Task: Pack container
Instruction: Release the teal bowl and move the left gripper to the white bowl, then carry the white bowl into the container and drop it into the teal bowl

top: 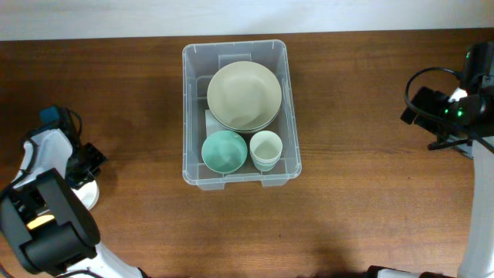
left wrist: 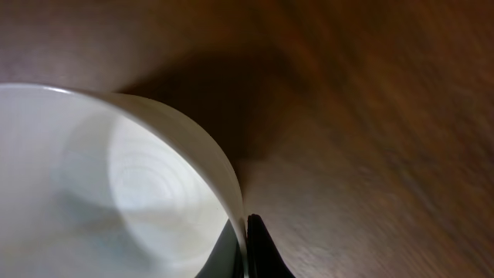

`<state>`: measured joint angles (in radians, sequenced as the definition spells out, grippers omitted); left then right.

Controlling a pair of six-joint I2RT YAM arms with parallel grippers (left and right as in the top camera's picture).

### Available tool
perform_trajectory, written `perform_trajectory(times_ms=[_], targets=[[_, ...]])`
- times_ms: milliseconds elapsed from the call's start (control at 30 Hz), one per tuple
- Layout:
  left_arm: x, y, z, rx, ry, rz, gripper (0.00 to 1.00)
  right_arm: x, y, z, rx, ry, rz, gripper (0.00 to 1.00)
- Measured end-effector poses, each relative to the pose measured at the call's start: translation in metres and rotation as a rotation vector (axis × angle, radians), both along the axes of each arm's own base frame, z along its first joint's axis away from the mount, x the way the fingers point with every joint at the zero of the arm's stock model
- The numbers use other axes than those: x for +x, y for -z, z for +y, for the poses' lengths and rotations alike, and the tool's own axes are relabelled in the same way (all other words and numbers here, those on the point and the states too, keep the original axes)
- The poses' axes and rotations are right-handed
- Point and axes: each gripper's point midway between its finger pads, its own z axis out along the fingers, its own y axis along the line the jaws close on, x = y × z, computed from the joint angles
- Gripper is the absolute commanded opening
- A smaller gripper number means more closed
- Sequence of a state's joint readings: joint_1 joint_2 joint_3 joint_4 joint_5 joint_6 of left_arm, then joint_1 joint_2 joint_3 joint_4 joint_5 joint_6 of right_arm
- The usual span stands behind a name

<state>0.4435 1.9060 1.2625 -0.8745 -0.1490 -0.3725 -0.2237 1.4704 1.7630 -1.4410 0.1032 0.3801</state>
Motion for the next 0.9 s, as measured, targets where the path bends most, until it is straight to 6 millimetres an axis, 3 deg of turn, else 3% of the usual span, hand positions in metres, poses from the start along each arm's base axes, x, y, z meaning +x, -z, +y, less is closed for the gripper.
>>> perform_trajectory(times_ms=[167, 400, 500, 633, 767, 900], targets=[[0.02, -0.01, -0.028, -0.026, 0.124, -0.011, 0.01, -0.001, 0.001, 0.0, 0.001, 0.0, 0.005, 0.99], [0.063, -0.043, -0.104, -0.054, 0.364, -0.058, 0.01, -0.002, 0.001, 0.001, 0.002, 0.0, 0.009, 0.99], [0.081, -0.066, -0.141, -0.071, 0.458, -0.128, 0.01, -0.002, 0.001, 0.0, 0.002, 0.001, 0.009, 0.99], [0.105, -0.124, -0.19, -0.058, 0.581, -0.293, 0.01, -0.002, 0.001, 0.001, 0.003, 0.0, 0.01, 0.99], [0.107, -0.177, -0.246, -0.051, 0.715, -0.435, 0.01, -0.002, 0.001, 0.0, 0.002, 0.0, 0.008, 0.99], [0.09, -0.186, -0.305, -0.07, 0.861, -0.45, 0.01, -0.001, 0.001, 0.0, 0.002, 0.0, 0.007, 0.99]])
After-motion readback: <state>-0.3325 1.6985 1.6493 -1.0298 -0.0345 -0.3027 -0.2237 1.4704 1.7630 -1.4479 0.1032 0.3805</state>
